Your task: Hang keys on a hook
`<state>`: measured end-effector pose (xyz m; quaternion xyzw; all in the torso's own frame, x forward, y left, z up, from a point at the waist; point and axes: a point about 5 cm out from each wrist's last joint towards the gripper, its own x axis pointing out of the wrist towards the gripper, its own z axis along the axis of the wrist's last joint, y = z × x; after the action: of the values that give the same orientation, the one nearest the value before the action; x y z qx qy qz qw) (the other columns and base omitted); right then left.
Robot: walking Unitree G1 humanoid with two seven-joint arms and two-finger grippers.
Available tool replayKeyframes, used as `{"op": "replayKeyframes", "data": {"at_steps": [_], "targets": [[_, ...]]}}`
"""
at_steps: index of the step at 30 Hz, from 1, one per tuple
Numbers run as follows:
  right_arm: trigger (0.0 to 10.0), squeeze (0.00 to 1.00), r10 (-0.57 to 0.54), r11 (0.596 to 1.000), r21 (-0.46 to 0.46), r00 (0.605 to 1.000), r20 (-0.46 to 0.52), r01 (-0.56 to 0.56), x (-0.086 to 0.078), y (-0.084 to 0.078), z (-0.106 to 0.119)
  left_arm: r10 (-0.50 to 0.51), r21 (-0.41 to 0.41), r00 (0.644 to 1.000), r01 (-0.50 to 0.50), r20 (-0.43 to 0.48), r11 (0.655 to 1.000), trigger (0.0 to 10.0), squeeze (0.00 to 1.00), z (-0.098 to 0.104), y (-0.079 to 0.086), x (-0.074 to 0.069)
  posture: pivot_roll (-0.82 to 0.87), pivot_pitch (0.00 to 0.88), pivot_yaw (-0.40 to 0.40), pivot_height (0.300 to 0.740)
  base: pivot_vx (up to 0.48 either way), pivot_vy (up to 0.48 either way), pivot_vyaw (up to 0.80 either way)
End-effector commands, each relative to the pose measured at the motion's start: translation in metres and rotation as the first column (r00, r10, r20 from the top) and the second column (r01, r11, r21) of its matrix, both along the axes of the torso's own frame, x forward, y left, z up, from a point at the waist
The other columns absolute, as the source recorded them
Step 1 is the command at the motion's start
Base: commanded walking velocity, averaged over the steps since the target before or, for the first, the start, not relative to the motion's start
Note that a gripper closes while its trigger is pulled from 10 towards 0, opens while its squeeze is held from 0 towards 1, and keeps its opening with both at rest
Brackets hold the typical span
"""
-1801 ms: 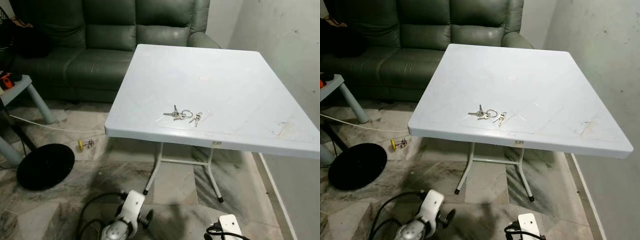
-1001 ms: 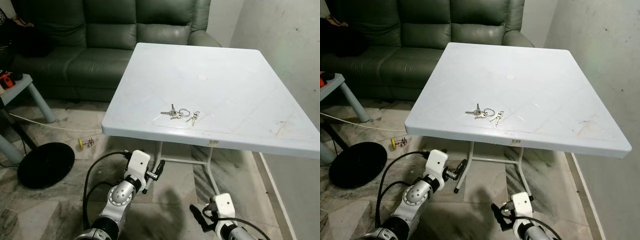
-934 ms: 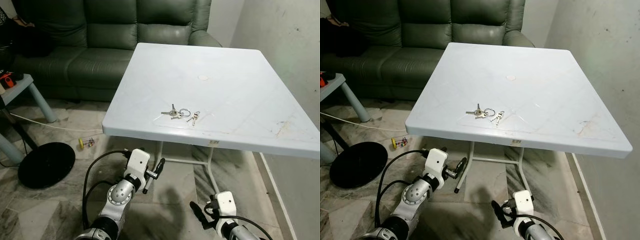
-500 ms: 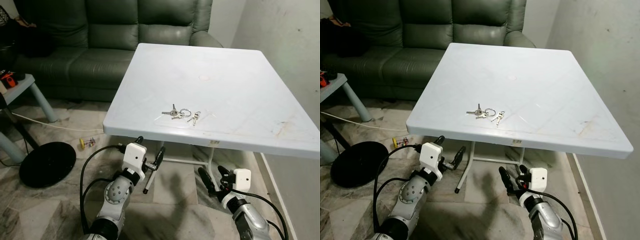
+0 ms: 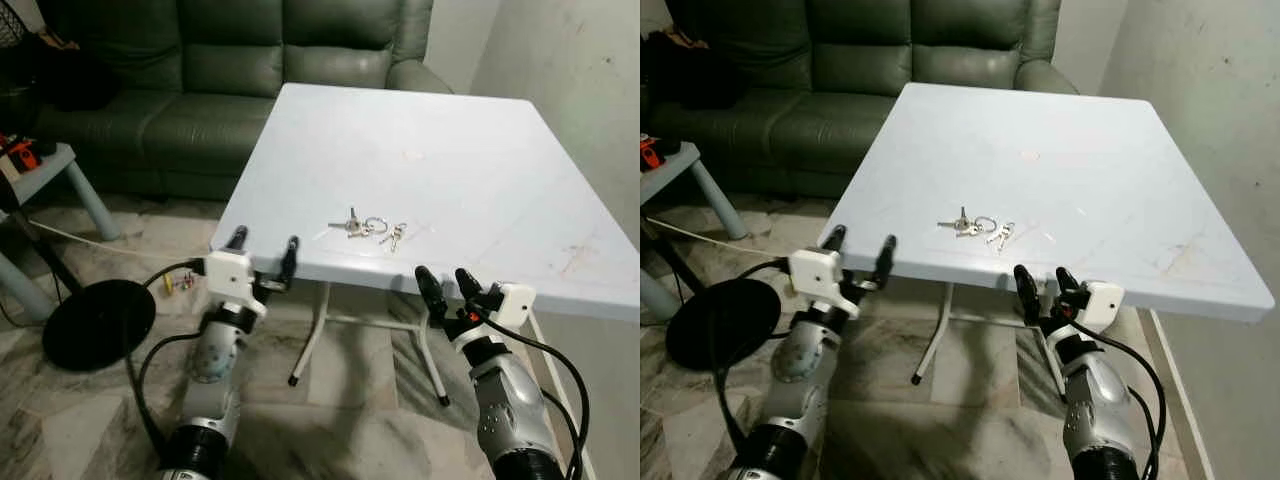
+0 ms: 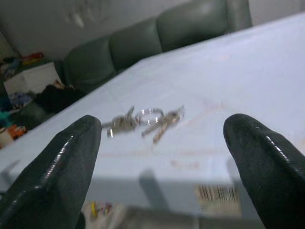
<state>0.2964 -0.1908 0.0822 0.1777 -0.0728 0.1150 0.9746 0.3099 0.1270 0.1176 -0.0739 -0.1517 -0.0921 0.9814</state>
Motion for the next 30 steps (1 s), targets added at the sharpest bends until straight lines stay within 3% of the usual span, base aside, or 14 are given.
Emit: {"op": "replayKeyframes", "data": {"at_steps": [1,4,6,9,13,14,19,21,30], "targets": [[10.0,0.00,0.001,1.000,0.006,0.999,0.036,-0.001,0.001,0.002,0.013,0.041,-0.053,0.999,-0.041,-0.004,0.998,10.0,0.00,0.007,0.008,-0.001,0.05,0.002,-0.041,0.740,0.000,0.000,0.00],[10.0,0.00,0.004,1.000,-0.003,0.997,0.075,-0.003,0.000,0.009,0.026,0.079,-0.103,0.997,-0.080,-0.009,0.991,10.0,0.00,0.016,0.019,-0.003,0.05,0.007,-0.042,0.740,0.000,0.000,0.00],[10.0,0.00,0.016,1.000,-0.027,0.995,0.097,-0.013,-0.005,0.020,0.034,0.094,-0.086,0.995,-0.096,-0.031,0.992,10.0,0.00,0.019,0.025,-0.007,0.04,0.009,-0.039,0.740,0.000,0.000,0.00],[10.0,0.00,0.017,0.999,-0.032,0.995,0.096,-0.014,-0.005,0.021,0.034,0.095,-0.084,0.995,-0.097,-0.034,0.992,10.0,0.00,0.019,0.025,-0.007,0.04,0.009,-0.039,0.740,0.000,0.000,0.00],[10.0,0.00,0.030,0.989,-0.147,0.993,0.112,-0.014,-0.015,0.033,0.040,0.087,-0.099,0.991,-0.097,-0.097,0.990,10.0,0.00,0.017,0.033,-0.017,0.04,0.013,-0.037,0.740,0.000,0.000,0.00],[10.0,0.00,0.021,0.969,-0.245,0.994,0.110,0.006,-0.018,0.033,0.040,0.086,-0.099,0.988,-0.099,-0.132,0.990,10.0,0.00,0.016,0.036,-0.019,0.04,0.014,-0.036,0.740,0.000,0.000,0.00],[10.0,0.00,-0.017,0.933,-0.357,0.998,0.061,0.038,-0.022,0.027,0.034,0.096,-0.113,0.977,-0.119,-0.191,0.987,10.0,0.00,0.013,0.041,-0.022,0.04,0.018,-0.042,0.740,0.000,0.000,0.00],[10.0,0.00,-0.025,0.922,-0.386,0.999,0.029,0.034,-0.023,0.022,0.024,0.090,-0.075,0.972,-0.108,-0.216,0.991,10.0,0.00,0.006,0.042,-0.022,0.04,0.022,-0.040,0.740,0.000,0.000,0.00],[10.0,0.00,-0.084,0.922,-0.375,0.995,0.051,0.097,-0.028,0.016,0.035,0.095,-0.077,0.960,-0.119,-0.263,0.990,10.0,0.00,0.008,0.050,-0.024,0.03,0.020,-0.039,0.740,0.000,0.000,0.00]]}}
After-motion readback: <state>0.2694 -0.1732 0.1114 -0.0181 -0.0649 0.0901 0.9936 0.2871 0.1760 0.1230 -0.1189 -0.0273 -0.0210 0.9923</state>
